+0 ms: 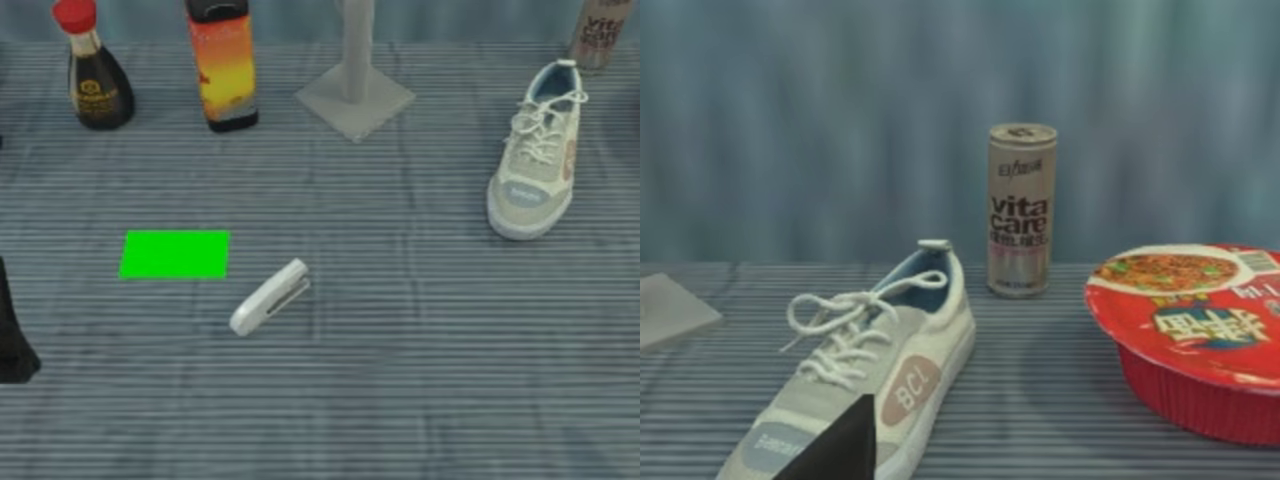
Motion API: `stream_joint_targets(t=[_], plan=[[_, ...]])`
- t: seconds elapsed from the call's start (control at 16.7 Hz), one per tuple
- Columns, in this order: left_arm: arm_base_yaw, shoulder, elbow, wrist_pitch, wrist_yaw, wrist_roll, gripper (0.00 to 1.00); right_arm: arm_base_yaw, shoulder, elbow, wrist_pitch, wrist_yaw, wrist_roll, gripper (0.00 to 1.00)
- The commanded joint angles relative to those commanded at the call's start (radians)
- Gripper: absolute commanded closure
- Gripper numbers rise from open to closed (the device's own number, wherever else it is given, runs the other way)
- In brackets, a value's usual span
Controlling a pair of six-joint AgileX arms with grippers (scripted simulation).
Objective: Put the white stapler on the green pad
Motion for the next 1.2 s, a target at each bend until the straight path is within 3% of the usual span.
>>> stream_joint_targets(t=[0.24, 0.48, 1.2], plan=[[-0.013, 0.03, 0.03, -0.024, 0.002, 0.004, 0.0, 0.0, 0.0, 0.0, 0.0, 0.0, 0.0, 0.0], [-0.078, 0.218, 0.214, -0.156, 0.006, 0.028, 0.0, 0.0, 0.0, 0.0, 0.0, 0.0, 0.0, 0.0], [-0.393, 1.455, 1.201, -0.87, -0.002, 0.168, 0.0, 0.0, 0.0, 0.0, 0.0, 0.0, 0.0, 0.0]])
